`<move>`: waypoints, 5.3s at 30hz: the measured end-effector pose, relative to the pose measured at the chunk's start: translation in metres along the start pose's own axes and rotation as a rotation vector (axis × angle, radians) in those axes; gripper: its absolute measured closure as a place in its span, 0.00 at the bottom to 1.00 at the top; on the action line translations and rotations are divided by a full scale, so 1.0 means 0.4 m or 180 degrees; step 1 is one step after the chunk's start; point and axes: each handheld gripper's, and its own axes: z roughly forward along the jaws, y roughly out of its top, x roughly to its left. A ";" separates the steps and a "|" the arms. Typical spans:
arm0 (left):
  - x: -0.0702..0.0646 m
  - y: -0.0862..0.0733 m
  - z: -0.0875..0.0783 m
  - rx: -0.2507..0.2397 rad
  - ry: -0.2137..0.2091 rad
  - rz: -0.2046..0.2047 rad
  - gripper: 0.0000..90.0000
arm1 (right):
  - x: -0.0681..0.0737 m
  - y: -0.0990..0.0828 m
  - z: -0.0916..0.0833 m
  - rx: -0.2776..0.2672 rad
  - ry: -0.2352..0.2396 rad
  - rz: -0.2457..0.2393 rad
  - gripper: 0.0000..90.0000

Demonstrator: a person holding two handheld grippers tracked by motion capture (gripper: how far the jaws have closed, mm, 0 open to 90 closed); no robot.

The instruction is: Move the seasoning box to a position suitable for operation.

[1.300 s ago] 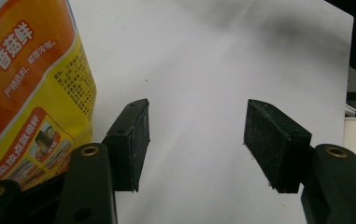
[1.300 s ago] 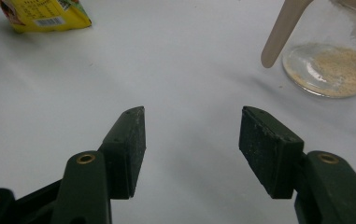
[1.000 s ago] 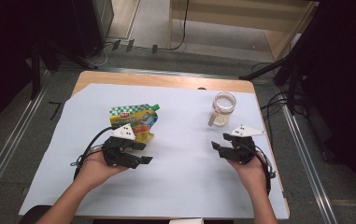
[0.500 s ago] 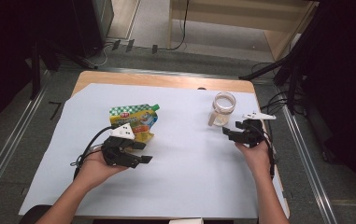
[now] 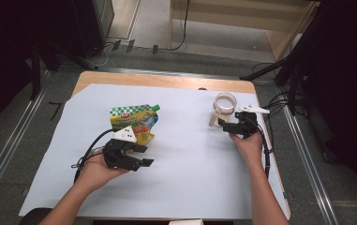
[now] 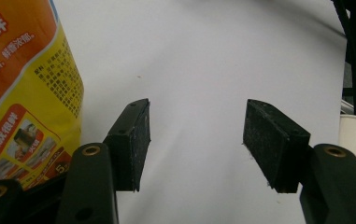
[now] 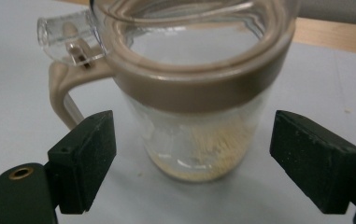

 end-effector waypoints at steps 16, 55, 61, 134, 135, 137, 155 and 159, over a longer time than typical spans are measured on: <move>-0.015 -0.031 -0.016 -0.0040 0.0044 -0.0077 0.46 | 0.007 0.018 0.089 -0.0272 -0.0055 0.0057 0.10; -0.007 -0.010 0.000 -0.0023 -0.0035 -0.0020 0.45 | 0.102 0.031 -0.044 -0.0394 0.0124 -0.0162 0.13; -0.002 -0.004 0.003 -0.0035 -0.0067 -0.0025 0.45 | 0.141 0.021 -0.090 -0.0382 0.0229 -0.0206 0.13; -0.005 -0.001 0.008 -0.0032 -0.0111 0.0010 0.45 | 0.443 -0.128 -0.082 0.0042 0.1038 -0.0845 0.12; -0.005 0.000 0.008 -0.0029 -0.0110 0.0014 0.45 | 0.440 -0.127 -0.082 0.0064 0.1066 -0.0824 0.12; -0.003 0.000 0.008 -0.0030 -0.0120 0.0015 0.45 | 0.434 -0.127 -0.084 0.0136 0.1107 -0.0765 0.11; -0.015 0.015 0.023 0.0056 -0.0310 0.0007 0.70 | 0.366 -0.133 -0.226 0.0264 0.0900 -0.0500 0.16; -0.024 0.021 0.026 0.0019 -0.0317 -0.0002 0.97 | 0.349 -0.116 -0.245 0.0040 0.0812 -0.0504 0.26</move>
